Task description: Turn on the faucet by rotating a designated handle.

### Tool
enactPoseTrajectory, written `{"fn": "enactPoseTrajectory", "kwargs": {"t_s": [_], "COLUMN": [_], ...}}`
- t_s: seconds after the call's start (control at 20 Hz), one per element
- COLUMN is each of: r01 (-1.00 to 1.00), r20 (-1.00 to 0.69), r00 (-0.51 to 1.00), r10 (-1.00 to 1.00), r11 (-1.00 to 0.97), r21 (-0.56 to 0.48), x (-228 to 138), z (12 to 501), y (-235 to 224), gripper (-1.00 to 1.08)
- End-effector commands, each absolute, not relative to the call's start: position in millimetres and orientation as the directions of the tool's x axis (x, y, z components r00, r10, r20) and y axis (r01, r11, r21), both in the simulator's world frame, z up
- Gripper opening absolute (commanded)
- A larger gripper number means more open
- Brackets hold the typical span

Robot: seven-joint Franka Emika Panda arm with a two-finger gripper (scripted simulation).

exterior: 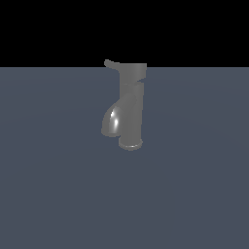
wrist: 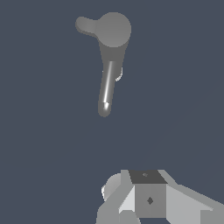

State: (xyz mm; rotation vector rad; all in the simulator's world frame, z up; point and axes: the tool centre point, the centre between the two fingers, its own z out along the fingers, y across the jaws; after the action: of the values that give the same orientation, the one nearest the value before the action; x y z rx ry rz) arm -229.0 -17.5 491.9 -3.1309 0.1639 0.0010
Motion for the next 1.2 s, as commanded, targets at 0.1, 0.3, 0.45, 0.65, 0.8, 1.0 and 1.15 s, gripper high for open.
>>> {"fn": "enactPoseTrajectory", "kwargs": {"t_s": [0.1, 0.3, 0.45, 0.65, 0.8, 1.0, 1.15], "r01": [-0.190, -0.285, -0.358, -0.453, -0.523, -0.611, -0.674], "r20": [-0.011, -0.028, -0.043, -0.064, -0.081, -0.103, -0.117], "r00": [0.982, 0.958, 0.934, 0.891, 0.852, 0.791, 0.738], "r10": [-0.190, -0.284, -0.355, -0.449, -0.517, -0.603, -0.665], "r11": [-0.981, -0.957, -0.931, -0.887, -0.848, -0.786, -0.734], "r21": [-0.034, -0.059, -0.073, -0.085, -0.089, -0.088, -0.083], "x": [-210.1, -189.1, -173.2, -151.9, -136.1, -115.1, -99.6], "z": [488.0, 482.6, 477.5, 469.6, 462.8, 452.6, 444.1], "y": [-15.8, -13.8, -12.2, -10.1, -8.4, -6.0, -4.2], "gripper": [-1.00, -1.00, -1.00, -1.00, -1.00, -1.00, -1.00]}}
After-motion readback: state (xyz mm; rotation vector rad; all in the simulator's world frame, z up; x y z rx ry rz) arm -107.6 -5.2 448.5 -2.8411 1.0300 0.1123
